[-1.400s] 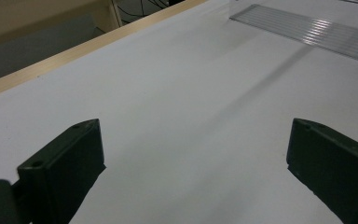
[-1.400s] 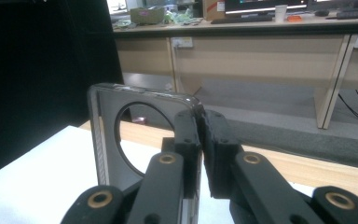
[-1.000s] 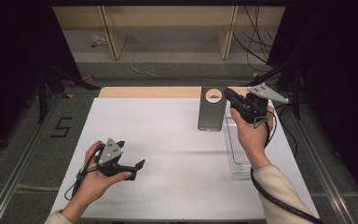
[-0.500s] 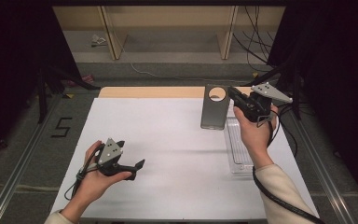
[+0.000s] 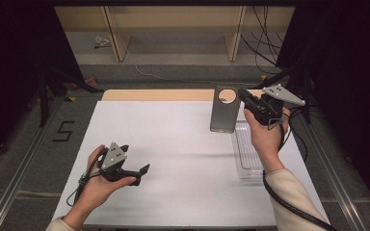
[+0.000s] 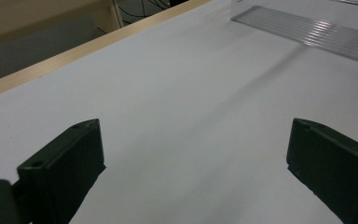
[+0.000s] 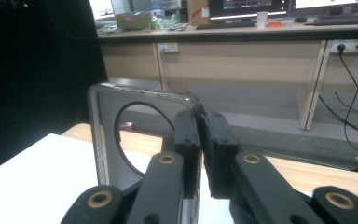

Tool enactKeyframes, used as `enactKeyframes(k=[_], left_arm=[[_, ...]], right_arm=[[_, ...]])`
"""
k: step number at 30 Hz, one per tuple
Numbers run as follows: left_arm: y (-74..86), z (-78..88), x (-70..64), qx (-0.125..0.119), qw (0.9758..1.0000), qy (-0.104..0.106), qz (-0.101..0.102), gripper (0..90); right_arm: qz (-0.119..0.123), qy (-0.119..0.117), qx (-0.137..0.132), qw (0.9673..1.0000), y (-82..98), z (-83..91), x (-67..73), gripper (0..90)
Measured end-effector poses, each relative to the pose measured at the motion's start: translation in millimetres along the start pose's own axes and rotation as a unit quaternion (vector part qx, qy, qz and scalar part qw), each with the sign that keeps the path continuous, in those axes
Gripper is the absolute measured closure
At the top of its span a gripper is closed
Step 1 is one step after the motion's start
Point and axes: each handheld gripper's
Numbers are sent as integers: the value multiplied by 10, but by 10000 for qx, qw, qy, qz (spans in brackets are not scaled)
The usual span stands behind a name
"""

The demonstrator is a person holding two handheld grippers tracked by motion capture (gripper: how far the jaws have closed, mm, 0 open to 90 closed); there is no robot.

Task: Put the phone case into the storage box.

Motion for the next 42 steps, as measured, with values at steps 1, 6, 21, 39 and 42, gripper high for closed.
enactKeyframes(k=[1,6,21,39,42], left_arm=[[0,0,0,-1,10000,-1,-1,34],[-2,2,0,-4,10000,-3,-1,34],[-5,7,6,-7,10000,-17,-7,34],[-5,8,12,-9,10000,-39,-3,34],[-4,8,12,-3,10000,-39,-5,34]], right_arm=[[0,6,-3,10000,-2,2,-5,849],[-11,36,-26,10000,-12,15,-27,849],[-13,120,-36,9999,-23,30,-77,849],[-47,217,-89,9997,-46,65,-149,849],[-42,232,-85,9997,-43,63,-157,849]])
Point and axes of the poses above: each handheld gripper's, and its own axes: z roughly backward along the jaws, y roughly out of its underside, x roughly to its left, and after that the axes turned 2 degrees about z, right-handed
